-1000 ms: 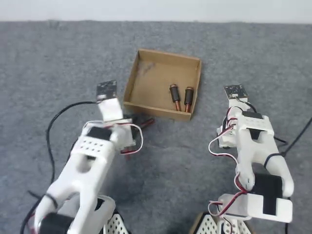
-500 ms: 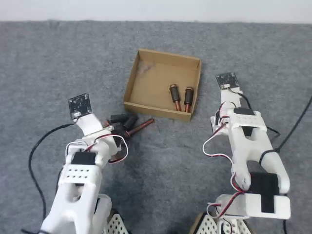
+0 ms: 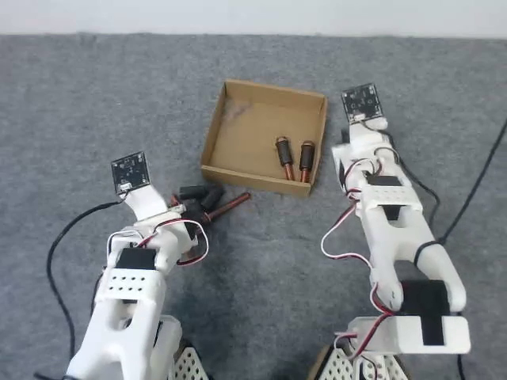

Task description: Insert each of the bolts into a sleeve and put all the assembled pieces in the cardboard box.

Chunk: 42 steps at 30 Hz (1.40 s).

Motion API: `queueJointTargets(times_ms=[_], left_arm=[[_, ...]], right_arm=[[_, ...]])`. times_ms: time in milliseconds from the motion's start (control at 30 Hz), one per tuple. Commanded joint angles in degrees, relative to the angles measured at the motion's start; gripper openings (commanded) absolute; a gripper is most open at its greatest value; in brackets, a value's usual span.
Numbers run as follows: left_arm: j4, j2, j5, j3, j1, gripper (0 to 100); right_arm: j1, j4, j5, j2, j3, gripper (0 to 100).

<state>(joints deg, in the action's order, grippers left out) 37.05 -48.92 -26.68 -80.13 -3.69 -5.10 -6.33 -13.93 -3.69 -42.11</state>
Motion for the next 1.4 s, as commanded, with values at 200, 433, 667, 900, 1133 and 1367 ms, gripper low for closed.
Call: queueJointTargets(times_ms=[200,433,667,900,1133,1367], left_arm=[[-2.02,-2.46,0.70,0.92,-0.26,1],[-6.15,-2.46,0.70,-0.75,-0.18,1],[-9.58,-2.46,0.70,-2.07,-0.18,1],[-9.76,-2.46,0.70,-2.07,-0.18,1],[-9.76,-2.46,0.70,-2.07,-0.18,1],[-9.76,-2.46,0.70,-2.15,-0.18,1]], right_arm=[[-4.97,19.12,0.53,5.41,3.25,0.7],[-8.92,30.29,6.86,9.63,3.25,0.7],[-13.32,44.44,15.47,13.85,2.55,0.6],[-19.38,66.07,15.12,14.73,-8.53,0.6],[-20.79,75.38,15.03,14.55,-18.73,0.6],[-24.66,86.81,12.40,7.69,-34.55,0.6]])
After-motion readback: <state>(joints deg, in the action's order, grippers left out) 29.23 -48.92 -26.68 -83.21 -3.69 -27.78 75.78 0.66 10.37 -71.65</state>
